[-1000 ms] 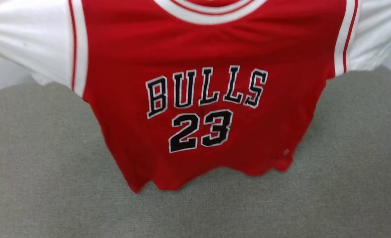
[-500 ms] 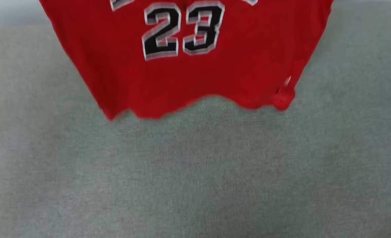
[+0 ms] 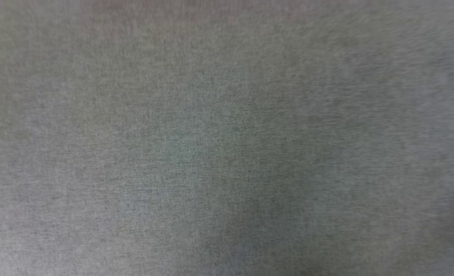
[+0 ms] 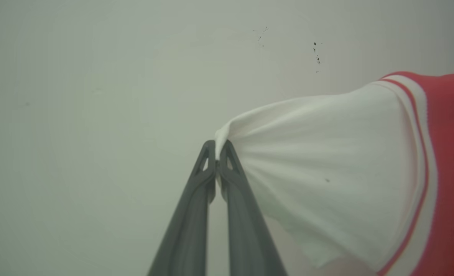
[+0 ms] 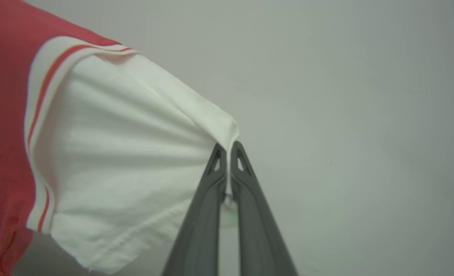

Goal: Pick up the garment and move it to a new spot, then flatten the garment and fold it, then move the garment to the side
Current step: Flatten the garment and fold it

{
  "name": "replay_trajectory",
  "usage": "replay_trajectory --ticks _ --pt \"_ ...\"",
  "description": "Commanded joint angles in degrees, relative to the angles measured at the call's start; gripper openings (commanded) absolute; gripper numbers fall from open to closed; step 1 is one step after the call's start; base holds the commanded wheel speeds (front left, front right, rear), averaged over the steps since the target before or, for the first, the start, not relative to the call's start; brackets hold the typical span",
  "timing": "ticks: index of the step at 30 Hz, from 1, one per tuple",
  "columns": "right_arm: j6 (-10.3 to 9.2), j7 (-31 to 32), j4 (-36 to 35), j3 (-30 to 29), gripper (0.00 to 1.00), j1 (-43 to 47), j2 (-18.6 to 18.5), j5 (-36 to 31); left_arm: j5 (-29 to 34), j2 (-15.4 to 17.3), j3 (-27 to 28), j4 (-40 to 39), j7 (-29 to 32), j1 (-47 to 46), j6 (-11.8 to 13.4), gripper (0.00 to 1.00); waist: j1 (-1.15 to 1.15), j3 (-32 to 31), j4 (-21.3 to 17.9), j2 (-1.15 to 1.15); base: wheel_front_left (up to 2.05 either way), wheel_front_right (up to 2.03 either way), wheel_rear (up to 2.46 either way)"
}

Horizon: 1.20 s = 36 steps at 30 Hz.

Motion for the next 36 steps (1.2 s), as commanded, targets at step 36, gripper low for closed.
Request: replay_trajectory --ticks 36 --pt "-0.10 -18.0 11.2 3.2 0.00 57.9 1.5 10.3 -1.5 -14.2 -12.6 11.8 -13.3 60.2 -3.3 0.00 -0.02 -22.5 4.6 0.00 0.00 0.00 0.00"
